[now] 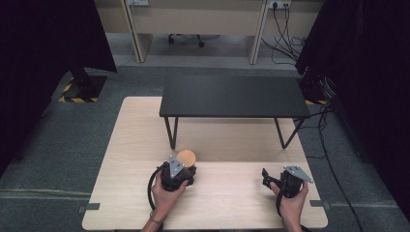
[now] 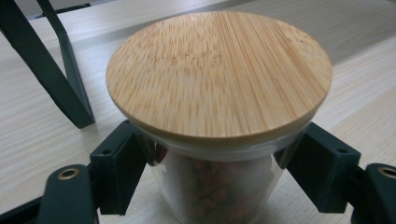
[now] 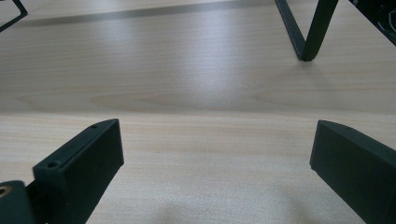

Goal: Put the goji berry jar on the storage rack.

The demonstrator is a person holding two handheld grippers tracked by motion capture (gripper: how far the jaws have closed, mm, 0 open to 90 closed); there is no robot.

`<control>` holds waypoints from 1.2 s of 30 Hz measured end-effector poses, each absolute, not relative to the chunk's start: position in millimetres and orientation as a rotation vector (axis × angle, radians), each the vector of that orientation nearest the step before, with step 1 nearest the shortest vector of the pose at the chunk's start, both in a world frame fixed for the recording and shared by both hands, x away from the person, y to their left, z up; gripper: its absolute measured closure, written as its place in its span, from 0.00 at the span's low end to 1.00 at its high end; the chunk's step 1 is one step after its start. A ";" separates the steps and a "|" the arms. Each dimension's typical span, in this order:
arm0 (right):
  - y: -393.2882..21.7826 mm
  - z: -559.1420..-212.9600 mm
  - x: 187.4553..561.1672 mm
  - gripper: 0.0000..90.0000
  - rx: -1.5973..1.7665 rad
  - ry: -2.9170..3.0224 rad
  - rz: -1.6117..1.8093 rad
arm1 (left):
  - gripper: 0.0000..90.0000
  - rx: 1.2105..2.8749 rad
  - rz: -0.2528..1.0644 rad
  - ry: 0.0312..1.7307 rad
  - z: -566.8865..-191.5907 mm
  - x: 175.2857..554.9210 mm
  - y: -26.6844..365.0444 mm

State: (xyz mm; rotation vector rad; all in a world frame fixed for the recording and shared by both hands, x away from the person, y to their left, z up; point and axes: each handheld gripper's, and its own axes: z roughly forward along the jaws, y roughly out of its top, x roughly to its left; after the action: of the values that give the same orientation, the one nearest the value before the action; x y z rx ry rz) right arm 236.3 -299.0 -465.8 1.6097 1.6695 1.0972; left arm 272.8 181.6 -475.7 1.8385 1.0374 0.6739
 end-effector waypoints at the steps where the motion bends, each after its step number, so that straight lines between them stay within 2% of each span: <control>1: -299.4 -465.9 236.5 0.03 1.614 1.670 1.103 | 0.28 1.832 0.667 1.042 -475.8 273.6 182.8; 10: -299.3 -466.6 235.4 0.03 1.614 1.665 1.111 | 0.28 1.850 0.655 1.034 -469.3 275.8 186.4; 19: -300.4 -466.1 236.2 0.03 1.626 1.664 1.114 | 0.28 1.760 0.690 0.967 -439.3 247.5 197.2; 36: -298.4 -465.6 236.3 0.03 1.632 1.657 1.103 | 0.29 1.702 0.713 0.960 -407.5 229.7 197.2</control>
State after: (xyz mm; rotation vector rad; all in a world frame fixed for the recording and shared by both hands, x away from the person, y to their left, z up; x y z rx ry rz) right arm 236.3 -298.4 -465.6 1.6319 1.6573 1.1034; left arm 229.7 197.2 -407.5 1.7020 0.9601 0.7128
